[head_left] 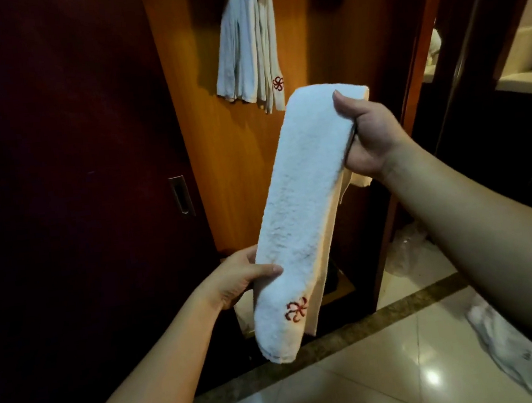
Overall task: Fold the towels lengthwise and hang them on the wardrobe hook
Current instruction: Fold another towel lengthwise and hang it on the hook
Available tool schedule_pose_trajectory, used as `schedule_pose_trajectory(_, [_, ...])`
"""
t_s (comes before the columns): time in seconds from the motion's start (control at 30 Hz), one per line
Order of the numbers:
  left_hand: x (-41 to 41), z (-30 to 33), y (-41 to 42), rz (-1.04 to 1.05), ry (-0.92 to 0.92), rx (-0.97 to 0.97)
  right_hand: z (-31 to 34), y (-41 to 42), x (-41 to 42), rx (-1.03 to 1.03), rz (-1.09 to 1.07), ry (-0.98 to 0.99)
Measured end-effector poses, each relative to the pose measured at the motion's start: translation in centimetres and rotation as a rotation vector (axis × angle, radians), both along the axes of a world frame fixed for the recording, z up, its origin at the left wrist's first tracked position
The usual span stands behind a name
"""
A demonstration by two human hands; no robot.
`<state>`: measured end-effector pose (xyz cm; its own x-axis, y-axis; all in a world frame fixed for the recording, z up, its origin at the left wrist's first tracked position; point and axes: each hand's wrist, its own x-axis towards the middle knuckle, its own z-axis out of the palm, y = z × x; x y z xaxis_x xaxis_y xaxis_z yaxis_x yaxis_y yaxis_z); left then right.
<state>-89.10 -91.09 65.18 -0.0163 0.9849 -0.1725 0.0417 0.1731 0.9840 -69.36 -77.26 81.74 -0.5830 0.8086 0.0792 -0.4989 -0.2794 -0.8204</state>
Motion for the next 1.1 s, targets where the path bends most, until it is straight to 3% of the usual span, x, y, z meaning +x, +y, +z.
schedule_pose_trajectory(0.23, [0.1, -3.1, 0.2, -0.125, -0.037, -0.153, 0.3, 1.2, -0.3, -0.029, -0.116, 0.005])
schedule_pose_trajectory(0.4, [-0.9, -6.1, -1.0, -0.047, -0.136, -0.237, 0.9, 2.3, 0.4, -0.086, -0.247, 0.021])
schedule_pose_trajectory(0.5, [-1.3, -7.5, -1.5, 0.074, -0.322, -0.185, 0.7, 2.6, 0.6, -0.115, -0.261, 0.038])
schedule_pose_trajectory(0.67, [-1.6, -7.9, -1.2, 0.394, -0.899, 0.026, 0.7, 2.5, 0.5, -0.128, -0.276, 0.112])
schedule_pose_trajectory(0.73, [-1.2, -7.0, -0.9, 0.459, -0.989, 0.049, 0.8, 2.6, 0.5, -0.129, -0.29, 0.139])
schedule_pose_trajectory(0.97, [-0.2, -5.4, 0.3, 0.524, -1.058, 0.084, 1.3, 2.8, 0.7, -0.146, -0.331, 0.198])
schedule_pose_trajectory(1.03, [0.1, -5.1, 0.7, 0.509, -0.974, 0.114, 1.5, 2.8, 0.7, -0.154, -0.344, 0.21])
schedule_pose_trajectory(1.1, [0.5, -4.8, 1.5, 0.561, -0.757, 0.087, 1.6, 2.6, 0.4, -0.162, -0.352, 0.222])
